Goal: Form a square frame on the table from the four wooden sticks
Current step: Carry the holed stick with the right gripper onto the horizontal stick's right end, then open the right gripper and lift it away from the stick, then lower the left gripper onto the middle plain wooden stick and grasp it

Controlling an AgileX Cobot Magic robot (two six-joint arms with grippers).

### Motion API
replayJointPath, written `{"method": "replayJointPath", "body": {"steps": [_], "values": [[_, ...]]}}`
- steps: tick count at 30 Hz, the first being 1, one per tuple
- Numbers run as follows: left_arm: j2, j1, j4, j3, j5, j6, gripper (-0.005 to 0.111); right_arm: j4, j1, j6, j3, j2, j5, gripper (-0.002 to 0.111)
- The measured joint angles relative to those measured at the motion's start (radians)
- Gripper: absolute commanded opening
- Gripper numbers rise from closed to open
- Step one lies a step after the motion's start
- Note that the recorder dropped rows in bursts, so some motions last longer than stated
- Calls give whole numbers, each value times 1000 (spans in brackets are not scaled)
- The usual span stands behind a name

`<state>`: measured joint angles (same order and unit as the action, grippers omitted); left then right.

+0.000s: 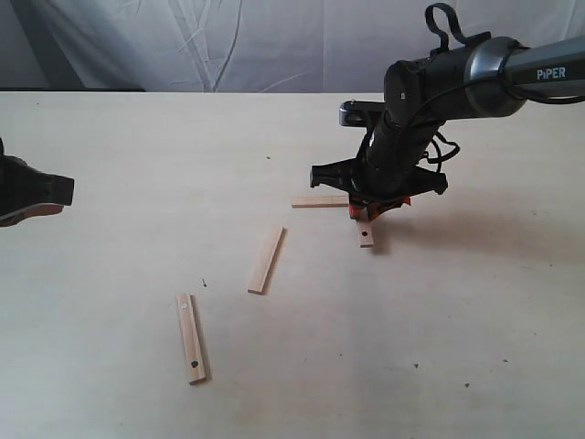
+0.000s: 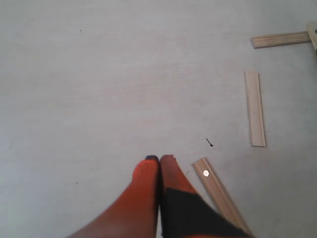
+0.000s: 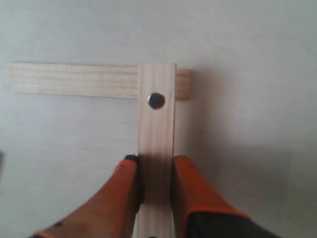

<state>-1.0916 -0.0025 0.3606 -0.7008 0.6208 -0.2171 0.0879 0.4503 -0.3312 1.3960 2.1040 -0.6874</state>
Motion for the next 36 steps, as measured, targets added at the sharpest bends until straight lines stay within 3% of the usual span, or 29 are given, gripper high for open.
{"method": "replayJointPath", "body": {"steps": [4, 18, 21, 26, 36], "values": [[0, 0, 0, 0, 0, 0, 0, 0, 0, 0, 0, 0, 0, 35], [0, 0, 2, 0, 0, 0, 0, 11, 0, -23, 0, -14, -4, 37], [0, -7, 2, 0, 0, 0, 0, 30, -7, -8, 0, -55, -31, 29], [0, -84, 2, 9, -3, 0, 0, 34, -81, 65, 0, -143, -152, -1], [-34, -261, -27, 25, 27, 76, 0, 41, -233, 206, -69, -337, -262, -1]]}}
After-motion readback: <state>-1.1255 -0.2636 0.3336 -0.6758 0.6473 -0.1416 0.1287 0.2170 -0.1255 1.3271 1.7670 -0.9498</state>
